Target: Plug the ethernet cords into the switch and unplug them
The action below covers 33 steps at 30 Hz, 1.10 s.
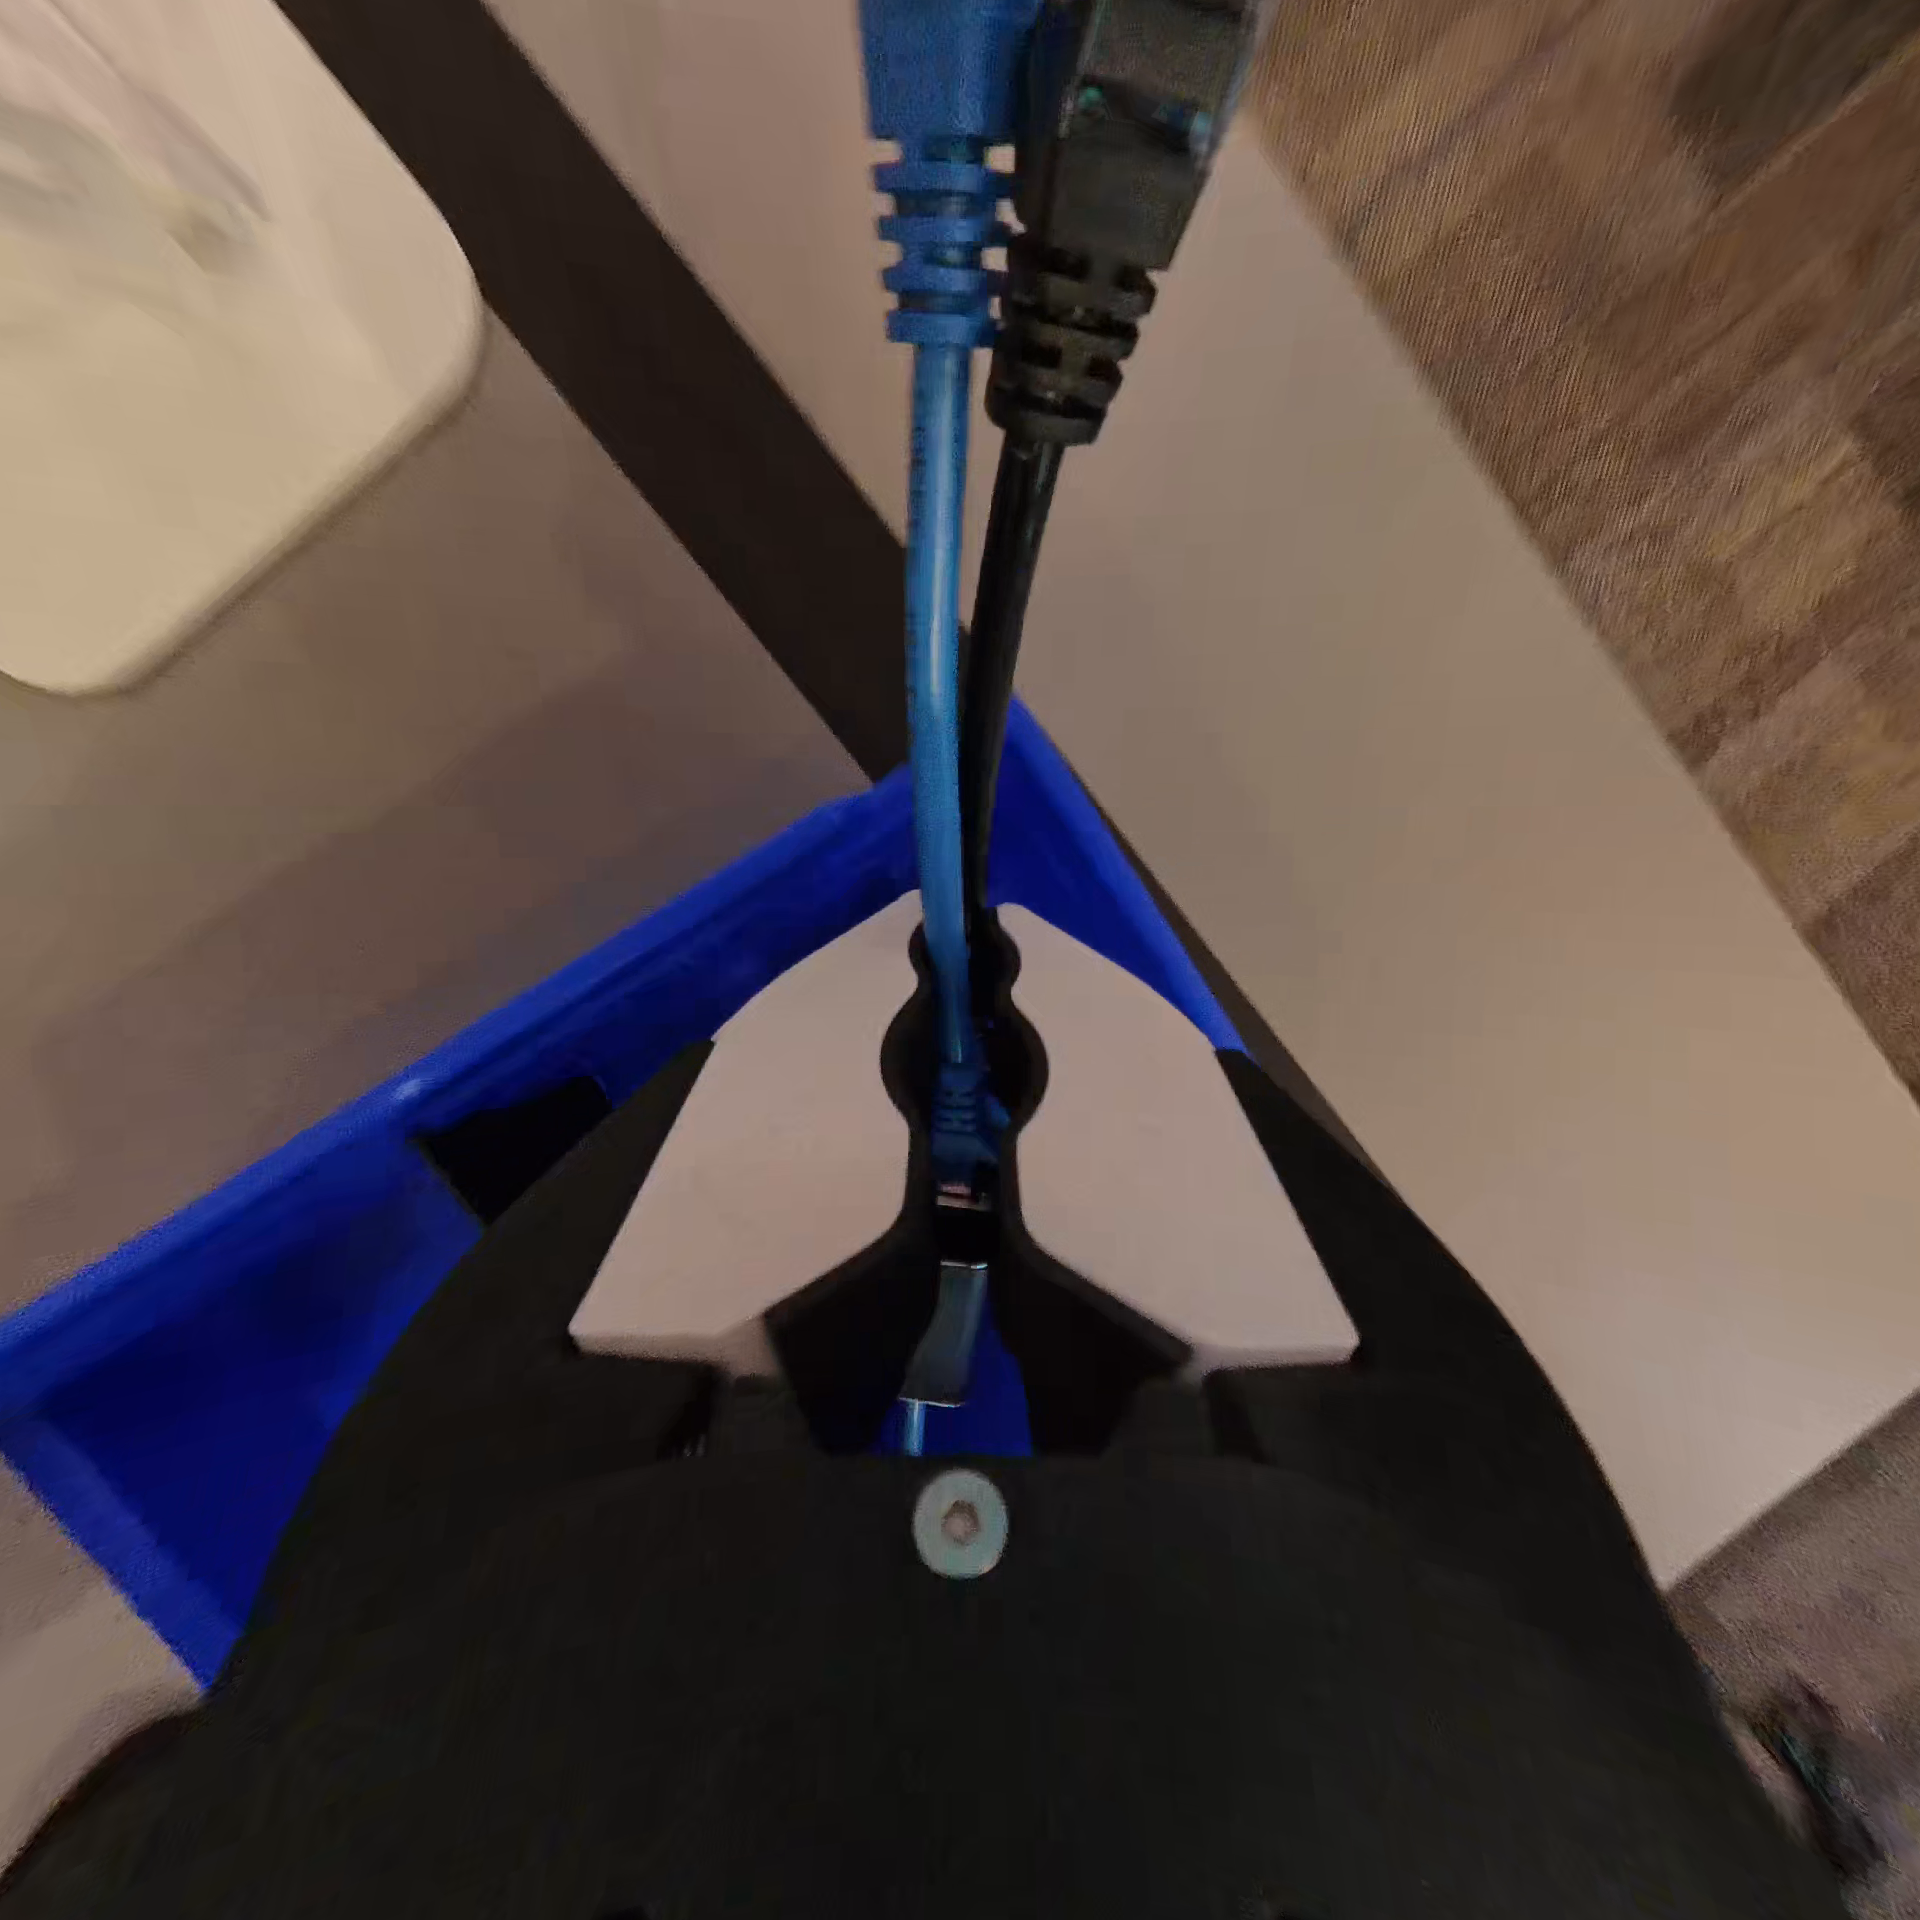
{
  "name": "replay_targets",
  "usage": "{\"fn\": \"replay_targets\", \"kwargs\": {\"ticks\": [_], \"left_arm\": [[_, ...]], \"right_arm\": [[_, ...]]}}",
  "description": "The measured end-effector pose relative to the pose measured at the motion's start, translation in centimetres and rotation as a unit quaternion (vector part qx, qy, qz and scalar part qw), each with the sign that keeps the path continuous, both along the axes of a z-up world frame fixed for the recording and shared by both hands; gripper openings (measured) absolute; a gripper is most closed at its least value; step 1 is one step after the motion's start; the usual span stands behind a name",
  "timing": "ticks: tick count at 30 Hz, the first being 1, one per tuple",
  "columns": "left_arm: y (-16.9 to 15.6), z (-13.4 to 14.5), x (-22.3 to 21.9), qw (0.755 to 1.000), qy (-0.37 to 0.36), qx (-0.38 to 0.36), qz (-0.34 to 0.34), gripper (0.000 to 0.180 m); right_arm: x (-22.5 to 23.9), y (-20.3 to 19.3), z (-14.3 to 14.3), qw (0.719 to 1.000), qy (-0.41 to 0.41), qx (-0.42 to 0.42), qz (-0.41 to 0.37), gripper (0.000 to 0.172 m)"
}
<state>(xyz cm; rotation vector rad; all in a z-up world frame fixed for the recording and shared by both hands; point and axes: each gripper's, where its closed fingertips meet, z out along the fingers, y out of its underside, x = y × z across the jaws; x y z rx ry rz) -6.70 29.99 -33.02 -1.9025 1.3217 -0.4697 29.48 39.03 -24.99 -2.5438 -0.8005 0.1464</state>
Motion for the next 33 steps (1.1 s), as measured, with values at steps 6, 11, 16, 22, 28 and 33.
{"fn": "replay_targets", "kwargs": {"ticks": [6, 11, 16, 22, 28, 33], "left_arm": [[0.0, 0.0, 0.0, 1.0, 0.002, 0.002, 0.0, 0.001], [0.0, 0.0, 0.0, 1.0, 0.001, 0.003, 0.0, 0.001], [-0.1, 0.0, 0.0, 1.0, 0.003, 0.006, -0.002, 0.001], [0.0, 0.0, 0.0, 1.0, 0.003, 0.007, -0.001, 0.002], [0.0, 0.0, 0.0, 1.0, 0.004, 0.008, 0.0, 0.002], [0.0, 0.0, 0.1, 1.0, 0.005, 0.009, -0.002, 0.002]], "right_arm": [[-1.3, 0.8, 12.2, 0.965, 0.175, 0.193, -0.039, 0.005], [0.9, -0.9, 16.5, 0.925, 0.228, 0.289, -0.088, 0.005], [3.9, -2.7, 12.0, 0.901, 0.282, 0.275, -0.182, 0.004], [5.0, -4.0, 7.5, 0.873, 0.328, 0.252, -0.258, 0.005], [4.9, -4.1, 3.0, 0.883, 0.298, 0.197, -0.306, 0.006], [6.4, -4.2, 0.6, 0.883, 0.27, 0.15, -0.352, 0.005]]}}
